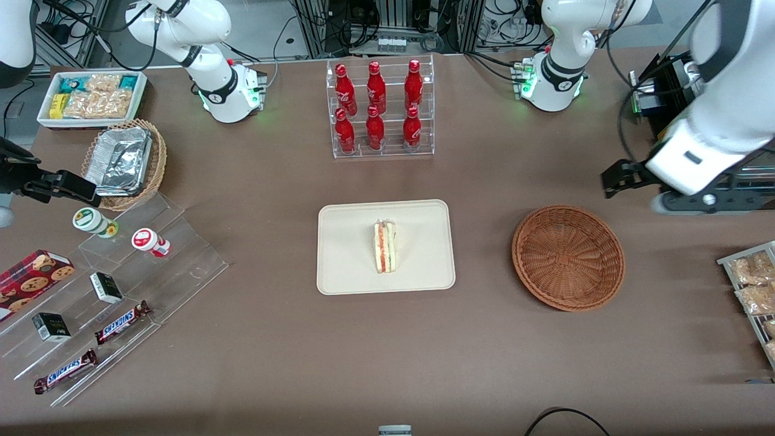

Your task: Place sandwich from basket to tray

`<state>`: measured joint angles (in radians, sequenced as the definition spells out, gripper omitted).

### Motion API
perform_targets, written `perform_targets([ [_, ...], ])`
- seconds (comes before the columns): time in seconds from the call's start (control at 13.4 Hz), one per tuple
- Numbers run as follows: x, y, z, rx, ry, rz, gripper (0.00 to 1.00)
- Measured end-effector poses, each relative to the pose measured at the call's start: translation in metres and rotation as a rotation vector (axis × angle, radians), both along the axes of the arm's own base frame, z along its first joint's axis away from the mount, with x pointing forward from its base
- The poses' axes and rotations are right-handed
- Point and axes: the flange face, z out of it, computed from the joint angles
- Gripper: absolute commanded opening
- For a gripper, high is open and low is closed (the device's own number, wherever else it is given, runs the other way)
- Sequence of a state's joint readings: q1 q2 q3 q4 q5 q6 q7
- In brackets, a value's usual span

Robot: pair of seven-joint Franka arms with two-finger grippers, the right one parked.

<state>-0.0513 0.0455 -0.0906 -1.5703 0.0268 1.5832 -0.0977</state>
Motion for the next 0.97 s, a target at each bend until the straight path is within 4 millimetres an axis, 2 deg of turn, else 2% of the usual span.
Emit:
perform_targets([
  [0.37,-0.009,0.064,0.011,-0.020,0.018,-0.038,1.00],
  [0.52,-0.010,0.063,0.016,-0.022,0.009,-0.041,1.00],
  [0.82,-0.010,0.032,0.028,-0.022,-0.017,-0.069,1.00],
  [0.97,-0.010,0.031,0.030,-0.022,-0.021,-0.060,1.00],
])
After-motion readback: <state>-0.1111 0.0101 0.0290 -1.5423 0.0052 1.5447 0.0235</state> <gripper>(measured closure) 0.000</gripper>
